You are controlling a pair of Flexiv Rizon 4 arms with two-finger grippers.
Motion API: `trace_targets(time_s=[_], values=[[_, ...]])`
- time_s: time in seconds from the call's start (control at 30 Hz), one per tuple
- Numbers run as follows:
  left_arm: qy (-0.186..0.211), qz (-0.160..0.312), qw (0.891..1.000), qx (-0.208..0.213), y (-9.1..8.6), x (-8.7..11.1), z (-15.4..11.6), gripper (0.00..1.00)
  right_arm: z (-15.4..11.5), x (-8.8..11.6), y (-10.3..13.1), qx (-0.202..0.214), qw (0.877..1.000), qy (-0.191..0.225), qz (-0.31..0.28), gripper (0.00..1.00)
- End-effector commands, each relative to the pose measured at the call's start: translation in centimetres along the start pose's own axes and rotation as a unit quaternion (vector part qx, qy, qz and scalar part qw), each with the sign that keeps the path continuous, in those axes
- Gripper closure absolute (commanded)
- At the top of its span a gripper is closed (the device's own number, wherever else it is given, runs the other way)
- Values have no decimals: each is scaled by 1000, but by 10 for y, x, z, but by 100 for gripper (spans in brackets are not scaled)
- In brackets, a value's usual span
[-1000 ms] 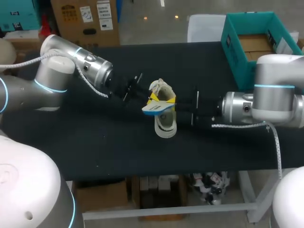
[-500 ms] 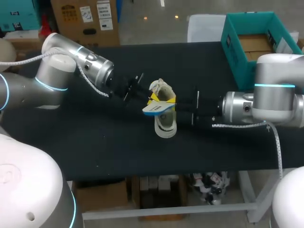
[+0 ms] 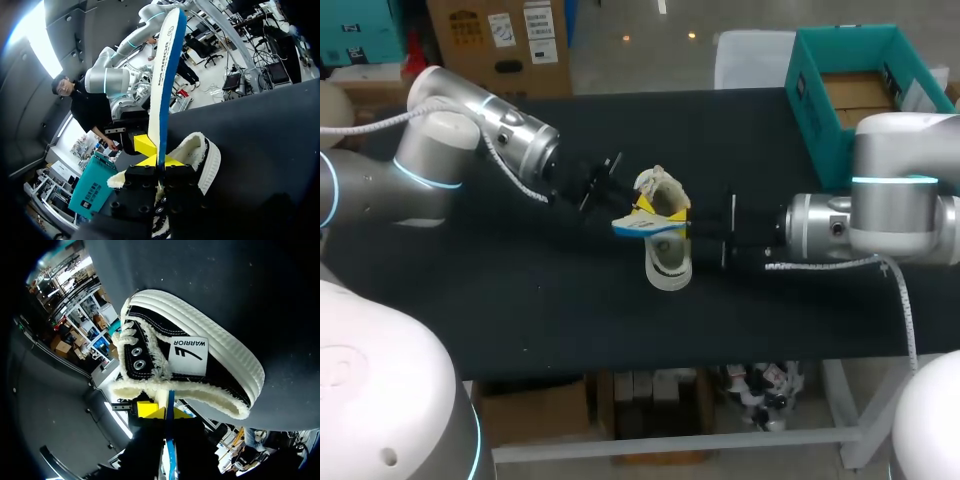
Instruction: Open the shoe tongue, take the insole out of the shoe, put the insole back into the shoe, and pack the shoe into the shoebox
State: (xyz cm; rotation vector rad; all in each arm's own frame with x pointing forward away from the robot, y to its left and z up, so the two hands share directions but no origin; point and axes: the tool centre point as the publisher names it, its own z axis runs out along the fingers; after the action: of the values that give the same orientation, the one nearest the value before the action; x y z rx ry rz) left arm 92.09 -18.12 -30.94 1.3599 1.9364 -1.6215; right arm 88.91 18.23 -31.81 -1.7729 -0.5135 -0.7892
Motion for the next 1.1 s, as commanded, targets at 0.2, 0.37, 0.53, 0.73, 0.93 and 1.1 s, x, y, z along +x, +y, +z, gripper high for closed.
trace_targets(time_s=[0.2,0.37,0.53,0.73,0.93,1.1], values=[[11,-4,1000,-8,5,2,11,100,8,-2,13,15,1000,1,2,100],[14,-10,1000,-22,11,3,10,100,12,1,22,30,1000,-1,1,100],[14,-19,999,-27,21,6,11,100,16,0,33,32,999,-5,9,100],[14,-26,999,-32,28,8,12,100,17,-2,37,33,999,-7,15,100],[13,-28,999,-32,30,9,12,100,13,-2,31,35,999,2,18,63],[12,-31,999,-33,30,9,12,100,7,-1,15,33,999,6,9,0]])
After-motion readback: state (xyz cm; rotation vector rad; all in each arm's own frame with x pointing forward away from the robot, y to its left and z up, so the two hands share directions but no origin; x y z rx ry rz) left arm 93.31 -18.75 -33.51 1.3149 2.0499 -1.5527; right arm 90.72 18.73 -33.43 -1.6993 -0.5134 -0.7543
